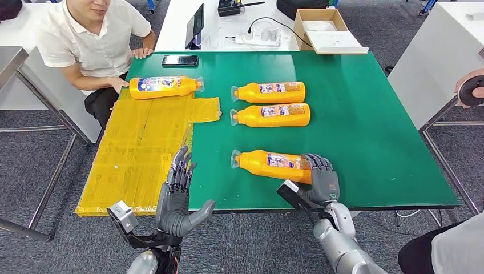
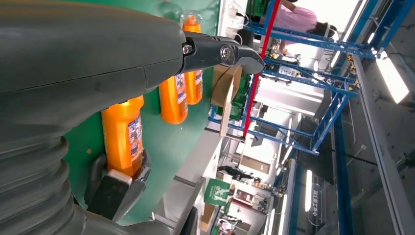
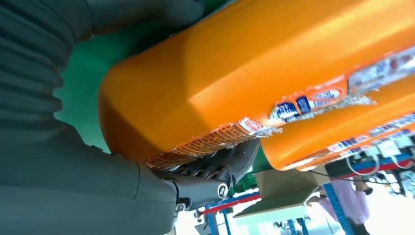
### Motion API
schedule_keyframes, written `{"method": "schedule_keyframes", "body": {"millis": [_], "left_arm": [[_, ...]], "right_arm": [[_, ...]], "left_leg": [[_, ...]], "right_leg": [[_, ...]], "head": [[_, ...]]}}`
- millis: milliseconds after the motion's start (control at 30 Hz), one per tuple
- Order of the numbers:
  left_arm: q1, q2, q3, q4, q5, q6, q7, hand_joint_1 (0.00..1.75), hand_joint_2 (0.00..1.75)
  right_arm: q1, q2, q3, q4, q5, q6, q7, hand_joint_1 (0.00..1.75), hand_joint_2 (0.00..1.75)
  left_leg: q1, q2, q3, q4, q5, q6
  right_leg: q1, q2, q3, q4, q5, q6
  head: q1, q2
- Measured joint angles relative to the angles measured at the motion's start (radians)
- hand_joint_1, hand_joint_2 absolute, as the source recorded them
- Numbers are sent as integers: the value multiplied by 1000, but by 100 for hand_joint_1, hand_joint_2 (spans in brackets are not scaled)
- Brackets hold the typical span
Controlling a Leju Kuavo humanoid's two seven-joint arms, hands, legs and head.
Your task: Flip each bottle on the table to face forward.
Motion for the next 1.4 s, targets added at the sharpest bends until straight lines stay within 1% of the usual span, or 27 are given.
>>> {"method": "schedule_keyframes", "body": {"millis": [133, 200, 300, 567, 700, 800, 1000, 1200, 1400], "left_arm": [[0, -2, 2, 1, 5, 28, 0, 0, 175], [0, -6, 4, 2, 17, 63, 7, 0, 175], [1, -14, 8, 4, 34, 122, 17, 0, 175], [8, -35, 34, 2, 43, 299, 7, 0, 175], [14, -38, 39, 1, 63, 328, 15, 0, 175], [17, -38, 39, 1, 82, 316, 27, 0, 175], [26, -34, 30, 3, 98, 258, 35, 0, 175], [23, -2, -1, 25, 95, 125, 35, 0, 175], [12, 24, -47, 52, 80, 8, 41, 0, 175]], "right_arm": [[12, 11, -1, -2, -86, -5, -93, 175, 175], [25, 21, -2, -12, -132, -9, -137, 175, 175], [49, 36, 0, -39, -192, -23, -180, 175, 175], [112, 65, 21, -139, -322, -49, -218, 175, 175], [137, 74, 31, -202, -385, -57, -222, 175, 175], [156, 81, 38, -248, -423, -57, -229, 175, 175], [197, 98, 55, -351, -480, -51, -239, 175, 175], [239, 119, 113, -452, -495, 3, -240, 175, 175], [269, 152, 218, -516, -493, 41, -258, 175, 175]], "left_leg": [[0, 0, 0, 0, 0, 0], [0, 0, 0, 0, 0, 0], [0, -1, -1, 0, 0, 0], [0, -2, -4, 0, 0, 0], [0, -2, -5, 0, 0, 0], [0, -2, -5, 0, 0, 0], [0, -2, -6, 0, 0, 0], [0, -1, -6, 0, 0, 0], [0, -1, -6, 0, 0, 0]], "right_leg": [[0, 0, 0, 0, 0, 0], [0, 0, 0, 0, 0, 0], [0, 0, 0, 0, 0, 0], [0, -1, -2, 0, 0, 0], [0, -1, -3, 0, 0, 0], [0, -1, -4, 0, 0, 0], [0, -1, -5, 0, 0, 0], [0, 0, -5, 0, 0, 0], [0, 0, -6, 0, 0, 0]], "head": [[0, 0], [0, 0], [0, 0], [0, 0], [0, 0], [0, 0], [0, 0], [0, 0], [0, 0]]}}
